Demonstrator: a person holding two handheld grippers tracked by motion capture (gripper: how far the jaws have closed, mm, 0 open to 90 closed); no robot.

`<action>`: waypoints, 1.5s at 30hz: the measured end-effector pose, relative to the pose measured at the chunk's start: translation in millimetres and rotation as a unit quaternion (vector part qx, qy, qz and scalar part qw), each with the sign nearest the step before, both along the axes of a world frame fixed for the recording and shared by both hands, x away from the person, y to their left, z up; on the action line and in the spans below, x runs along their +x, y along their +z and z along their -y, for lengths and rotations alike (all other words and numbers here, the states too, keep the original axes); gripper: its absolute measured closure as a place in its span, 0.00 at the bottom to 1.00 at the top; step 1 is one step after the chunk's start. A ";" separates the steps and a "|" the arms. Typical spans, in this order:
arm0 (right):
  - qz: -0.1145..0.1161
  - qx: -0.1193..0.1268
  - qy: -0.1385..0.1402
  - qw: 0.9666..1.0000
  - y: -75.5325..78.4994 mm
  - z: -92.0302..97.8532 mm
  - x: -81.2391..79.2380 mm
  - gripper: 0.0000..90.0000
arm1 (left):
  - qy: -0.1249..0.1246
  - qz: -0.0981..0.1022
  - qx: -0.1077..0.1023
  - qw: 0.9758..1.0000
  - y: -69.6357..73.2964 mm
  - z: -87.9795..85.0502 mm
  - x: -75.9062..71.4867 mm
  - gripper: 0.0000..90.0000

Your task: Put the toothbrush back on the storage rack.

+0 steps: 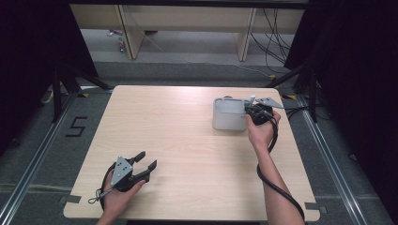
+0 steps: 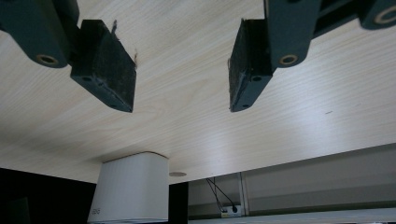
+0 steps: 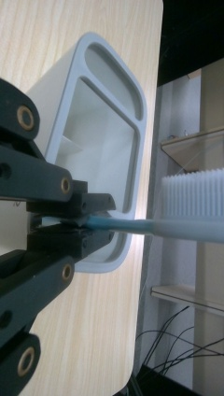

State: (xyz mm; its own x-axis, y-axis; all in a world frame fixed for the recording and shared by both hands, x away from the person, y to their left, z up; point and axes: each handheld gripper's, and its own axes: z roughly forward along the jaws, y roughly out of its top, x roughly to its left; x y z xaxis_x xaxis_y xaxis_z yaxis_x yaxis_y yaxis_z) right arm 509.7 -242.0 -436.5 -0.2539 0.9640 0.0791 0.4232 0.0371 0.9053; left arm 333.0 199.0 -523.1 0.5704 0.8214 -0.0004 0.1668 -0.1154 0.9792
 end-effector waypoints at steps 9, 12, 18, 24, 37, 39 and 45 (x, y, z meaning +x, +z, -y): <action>-0.005 -0.008 -0.015 1.000 -2.9 -2.0 -3.1 0.88 | -0.004 0.006 -0.011 1.000 -0.8 0.8 -0.2 0.46; -0.004 -0.002 -0.023 1.000 1.0 -3.9 -5.5 0.75 | -0.004 0.005 -0.008 1.000 -0.7 1.3 0.4 0.46; 0.009 -0.019 -0.024 0.999 3.4 -0.4 -9.8 0.57 | -0.002 0.002 -0.003 1.000 -0.2 1.7 -0.8 0.46; -0.005 0.001 -0.022 1.000 0.3 5.2 -17.3 0.47 | -0.001 -0.002 -0.005 1.000 0.0 1.4 -0.2 0.46; -0.014 0.016 0.010 1.000 -2.5 5.2 -42.6 0.46 | 0.001 -0.002 -0.009 1.000 -0.1 0.8 -0.1 0.46; -0.017 0.024 0.015 0.999 -3.2 2.8 -48.2 0.46 | -0.003 0.005 -0.017 1.000 -1.2 1.1 0.9 0.46; -0.014 0.013 0.026 0.999 -8.4 2.9 -65.4 0.46 | -0.002 0.004 -0.016 1.000 -1.0 1.2 0.9 0.45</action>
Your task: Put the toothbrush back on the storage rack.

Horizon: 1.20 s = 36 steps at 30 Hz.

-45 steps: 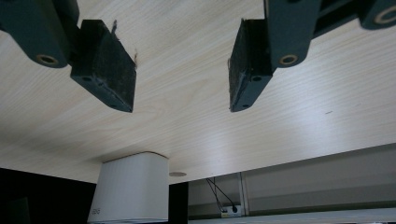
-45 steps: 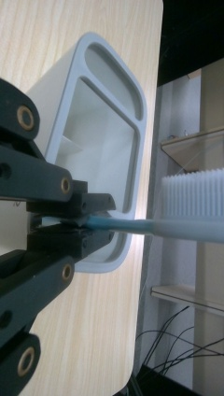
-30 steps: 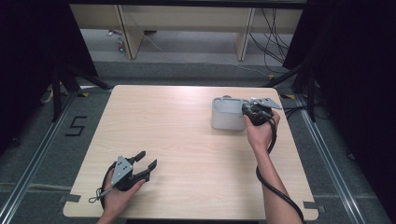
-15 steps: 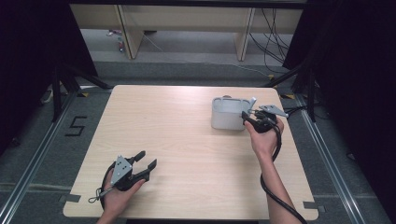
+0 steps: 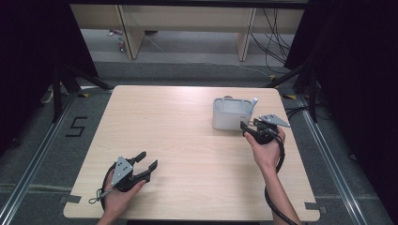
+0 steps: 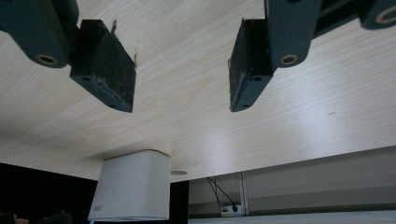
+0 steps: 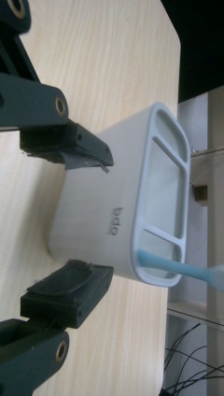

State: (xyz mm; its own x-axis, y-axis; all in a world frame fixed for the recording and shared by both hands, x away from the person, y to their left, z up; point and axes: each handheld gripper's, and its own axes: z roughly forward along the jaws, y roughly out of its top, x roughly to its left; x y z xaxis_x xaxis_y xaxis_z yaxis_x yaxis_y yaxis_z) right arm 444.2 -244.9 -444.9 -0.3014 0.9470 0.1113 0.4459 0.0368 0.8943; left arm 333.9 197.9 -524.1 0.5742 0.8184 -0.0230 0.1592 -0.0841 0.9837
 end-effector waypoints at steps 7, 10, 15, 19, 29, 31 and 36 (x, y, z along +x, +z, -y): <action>-0.005 -0.007 0.006 1.000 -5.4 4.6 -19.3 0.47 | 0.002 -0.001 0.000 1.000 0.0 0.0 0.0 0.46; -0.003 -0.007 0.011 1.000 -9.3 5.8 -23.3 0.47 | 0.002 0.000 -0.001 1.000 -0.1 -0.3 -0.3 0.46; -0.010 -0.006 0.015 1.000 -16.9 6.7 -36.1 0.47 | 0.004 -0.005 0.002 1.000 0.6 -1.1 -1.4 0.46; -0.009 -0.004 0.017 1.000 -24.1 8.8 -48.6 0.47 | 0.001 0.000 -0.003 1.000 -0.2 -0.3 0.0 0.46; 0.009 0.019 0.021 1.000 -57.9 14.8 -75.4 0.51 | 0.005 -0.005 0.009 1.000 1.0 0.0 -1.3 0.46; 0.006 0.026 0.012 1.000 -62.9 12.8 -79.5 0.51 | 0.004 -0.005 0.008 1.000 0.9 -0.1 -1.4 0.46; 0.029 0.012 0.018 0.999 -62.7 16.7 -78.9 0.51 | 0.003 -0.006 0.007 1.000 0.9 -0.3 -1.1 0.46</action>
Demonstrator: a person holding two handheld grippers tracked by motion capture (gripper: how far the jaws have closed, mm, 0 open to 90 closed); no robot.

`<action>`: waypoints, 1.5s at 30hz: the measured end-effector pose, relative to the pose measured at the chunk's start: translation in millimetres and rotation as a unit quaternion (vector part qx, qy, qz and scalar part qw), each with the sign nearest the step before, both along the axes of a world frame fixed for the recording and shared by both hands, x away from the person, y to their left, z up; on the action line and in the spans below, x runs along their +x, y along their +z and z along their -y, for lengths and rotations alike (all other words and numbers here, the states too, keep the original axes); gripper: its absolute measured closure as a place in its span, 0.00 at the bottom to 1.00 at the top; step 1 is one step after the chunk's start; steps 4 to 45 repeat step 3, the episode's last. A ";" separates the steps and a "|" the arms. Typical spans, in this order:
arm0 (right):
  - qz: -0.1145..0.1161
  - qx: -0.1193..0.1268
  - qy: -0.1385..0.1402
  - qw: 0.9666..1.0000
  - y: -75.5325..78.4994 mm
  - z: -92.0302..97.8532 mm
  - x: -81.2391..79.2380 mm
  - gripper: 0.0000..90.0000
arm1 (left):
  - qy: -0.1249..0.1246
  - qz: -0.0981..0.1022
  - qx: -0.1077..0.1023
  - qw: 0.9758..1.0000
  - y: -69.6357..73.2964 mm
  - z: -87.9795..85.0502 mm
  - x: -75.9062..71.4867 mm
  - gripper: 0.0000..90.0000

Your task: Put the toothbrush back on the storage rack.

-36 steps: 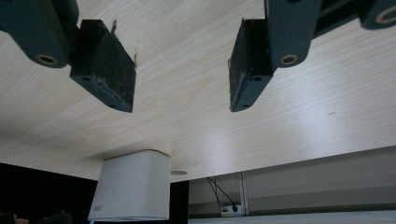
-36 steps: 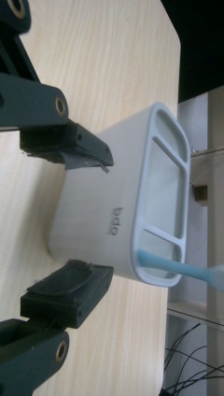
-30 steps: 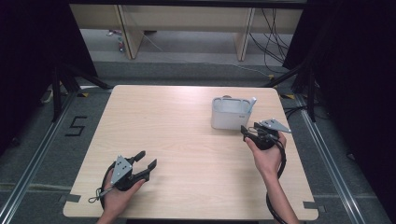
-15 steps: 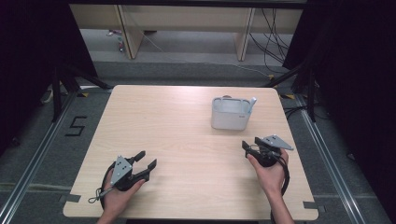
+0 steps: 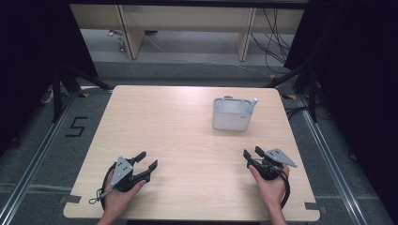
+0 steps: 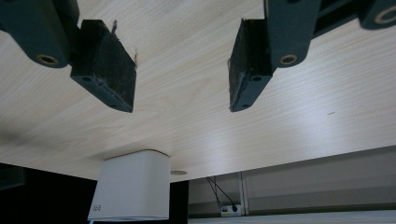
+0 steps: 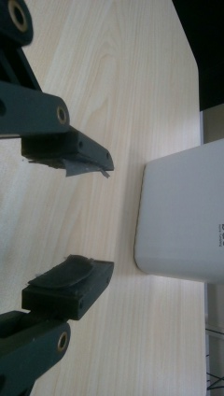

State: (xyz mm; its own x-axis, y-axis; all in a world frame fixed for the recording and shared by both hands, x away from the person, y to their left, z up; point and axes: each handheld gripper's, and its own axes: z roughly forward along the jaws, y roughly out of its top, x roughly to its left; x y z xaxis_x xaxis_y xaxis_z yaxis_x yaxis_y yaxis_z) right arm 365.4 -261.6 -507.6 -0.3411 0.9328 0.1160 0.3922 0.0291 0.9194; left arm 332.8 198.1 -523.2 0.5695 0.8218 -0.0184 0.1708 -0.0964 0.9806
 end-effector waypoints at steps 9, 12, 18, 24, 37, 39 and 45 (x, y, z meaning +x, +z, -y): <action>-0.015 0.020 -0.005 1.000 -0.4 -3.3 -2.2 0.51 | 0.000 0.000 0.001 1.000 0.0 0.1 0.0 0.46; -0.015 0.020 -0.005 1.000 -0.4 -3.3 -2.2 0.51 | 0.000 0.000 0.001 1.000 0.0 0.1 0.0 0.46; -0.015 0.020 -0.005 1.000 -0.4 -3.3 -2.2 0.51 | 0.000 0.000 0.001 1.000 0.0 0.1 0.0 0.46; -0.015 0.020 -0.005 1.000 -0.4 -3.3 -2.2 0.51 | 0.000 0.000 0.001 1.000 0.0 0.1 0.0 0.46; -0.015 0.020 -0.005 1.000 -0.4 -3.3 -2.2 0.51 | 0.000 0.000 0.001 1.000 0.0 0.1 0.0 0.46; -0.015 0.020 -0.005 1.000 -0.4 -3.3 -2.2 0.51 | 0.000 0.000 0.001 1.000 0.0 0.1 0.0 0.46; -0.015 0.020 -0.005 1.000 -0.4 -3.3 -2.2 0.51 | 0.000 0.000 0.001 1.000 0.0 0.1 0.0 0.46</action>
